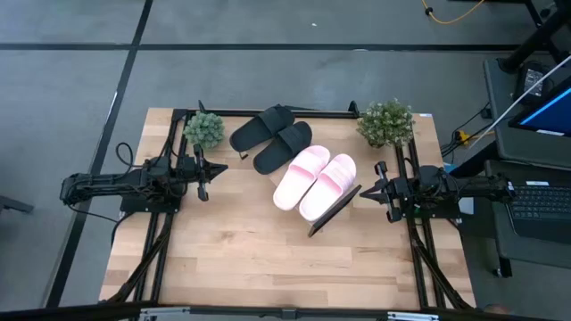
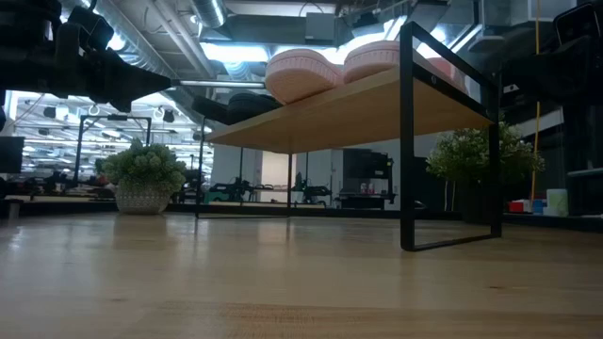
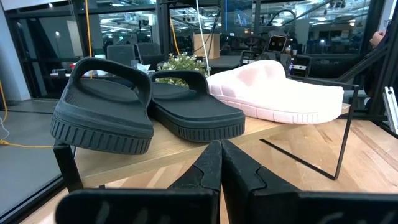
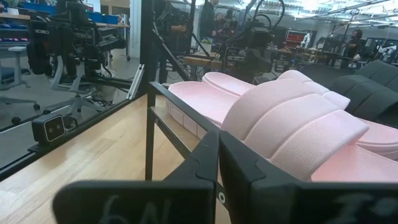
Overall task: Pick and place slides into the shelf
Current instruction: Return to Home Position
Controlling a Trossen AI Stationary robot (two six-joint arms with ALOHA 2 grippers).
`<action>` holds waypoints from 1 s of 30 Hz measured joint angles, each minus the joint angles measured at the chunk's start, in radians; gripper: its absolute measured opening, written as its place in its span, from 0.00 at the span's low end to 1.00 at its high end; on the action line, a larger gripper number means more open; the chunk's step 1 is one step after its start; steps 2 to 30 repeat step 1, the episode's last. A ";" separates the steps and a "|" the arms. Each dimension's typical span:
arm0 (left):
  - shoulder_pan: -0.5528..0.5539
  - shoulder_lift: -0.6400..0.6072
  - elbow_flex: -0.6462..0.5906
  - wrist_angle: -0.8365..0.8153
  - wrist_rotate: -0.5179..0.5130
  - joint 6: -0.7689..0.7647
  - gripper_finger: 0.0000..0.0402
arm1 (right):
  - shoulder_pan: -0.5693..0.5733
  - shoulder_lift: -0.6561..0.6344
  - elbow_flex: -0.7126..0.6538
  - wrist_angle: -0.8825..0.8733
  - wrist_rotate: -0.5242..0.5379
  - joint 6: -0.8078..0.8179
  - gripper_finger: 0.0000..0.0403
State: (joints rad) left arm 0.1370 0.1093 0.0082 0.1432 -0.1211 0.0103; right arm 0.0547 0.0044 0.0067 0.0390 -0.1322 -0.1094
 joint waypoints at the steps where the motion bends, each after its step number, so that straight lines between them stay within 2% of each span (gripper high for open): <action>1: 0.000 0.000 0.000 0.000 0.000 0.000 0.00 | 0.000 0.000 0.000 0.000 0.000 0.000 0.04; 30: 0.000 0.000 0.000 0.000 0.000 0.000 0.00 | 0.000 0.000 0.000 0.000 0.000 0.000 0.04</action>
